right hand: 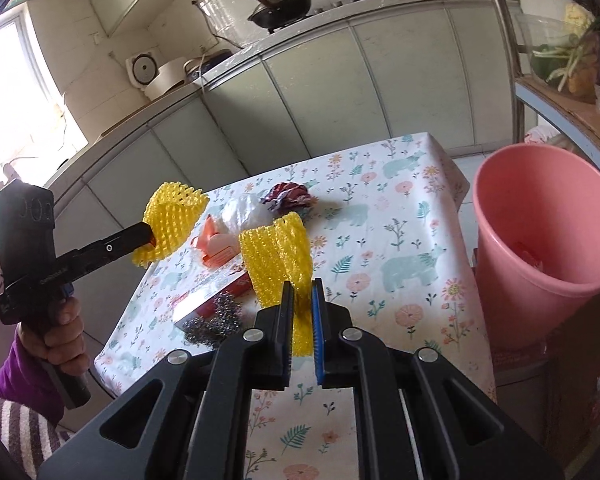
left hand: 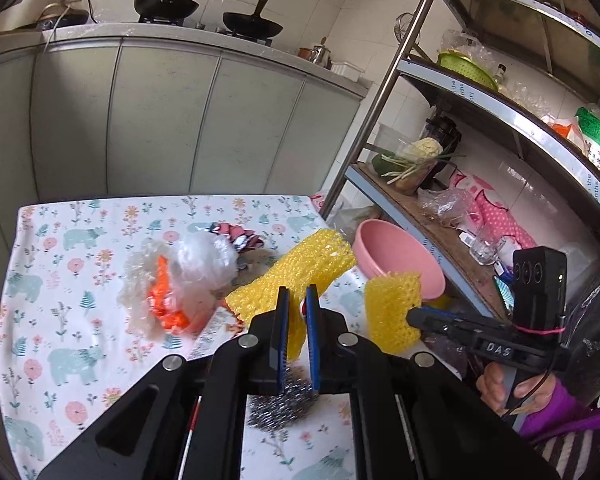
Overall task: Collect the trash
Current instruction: 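Carry both yellow mesh sleeves over the pink bucket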
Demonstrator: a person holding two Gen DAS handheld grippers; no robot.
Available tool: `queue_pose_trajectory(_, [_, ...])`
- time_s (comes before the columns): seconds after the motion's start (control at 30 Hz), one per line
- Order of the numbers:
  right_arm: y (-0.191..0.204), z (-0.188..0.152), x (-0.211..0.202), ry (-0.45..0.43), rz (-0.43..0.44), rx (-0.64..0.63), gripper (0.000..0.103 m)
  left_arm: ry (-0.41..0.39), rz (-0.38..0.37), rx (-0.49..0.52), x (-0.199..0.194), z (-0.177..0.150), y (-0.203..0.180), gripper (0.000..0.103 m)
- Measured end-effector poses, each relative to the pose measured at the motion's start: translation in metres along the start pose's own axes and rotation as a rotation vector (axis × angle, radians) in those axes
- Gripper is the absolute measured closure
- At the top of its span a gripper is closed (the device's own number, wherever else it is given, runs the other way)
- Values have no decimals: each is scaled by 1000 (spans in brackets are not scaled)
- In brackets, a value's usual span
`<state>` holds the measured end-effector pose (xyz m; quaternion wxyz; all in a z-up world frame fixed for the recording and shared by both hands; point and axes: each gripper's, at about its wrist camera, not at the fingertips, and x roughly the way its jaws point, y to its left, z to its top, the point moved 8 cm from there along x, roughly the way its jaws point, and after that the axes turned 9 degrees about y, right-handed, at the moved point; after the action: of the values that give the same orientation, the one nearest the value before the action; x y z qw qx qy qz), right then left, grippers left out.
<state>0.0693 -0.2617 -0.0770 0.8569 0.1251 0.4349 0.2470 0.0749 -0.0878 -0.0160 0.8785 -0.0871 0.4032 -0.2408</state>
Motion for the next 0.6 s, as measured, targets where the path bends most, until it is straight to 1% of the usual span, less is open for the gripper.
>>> queue_pose_trajectory(0.07, [-8,2,-1,-13,-11,22,94,3,-3,5,8,7,-8,96])
queue_pose_trajectory(0.13, [-16,3,-5,-31,-26,40,94,9,-21,4,15,13,-18,95])
queue_pose_trajectory(0.2, [-27,5,-9,-50,-38,65,94,26,-55,10,26,18,-33,96])
queue_pose_trajectory(0.3, [-40,6,-16,-77,-58,94,94,42,-80,49,42,24,-59,96])
queue_pose_trajectory(0.47, [-75,11,-37,-144,-135,159,94,67,-120,84,75,37,-100,95])
queue_pose_trajectory(0.6, [-113,17,-59,-208,-231,222,94,78,-136,120,107,51,-131,95])
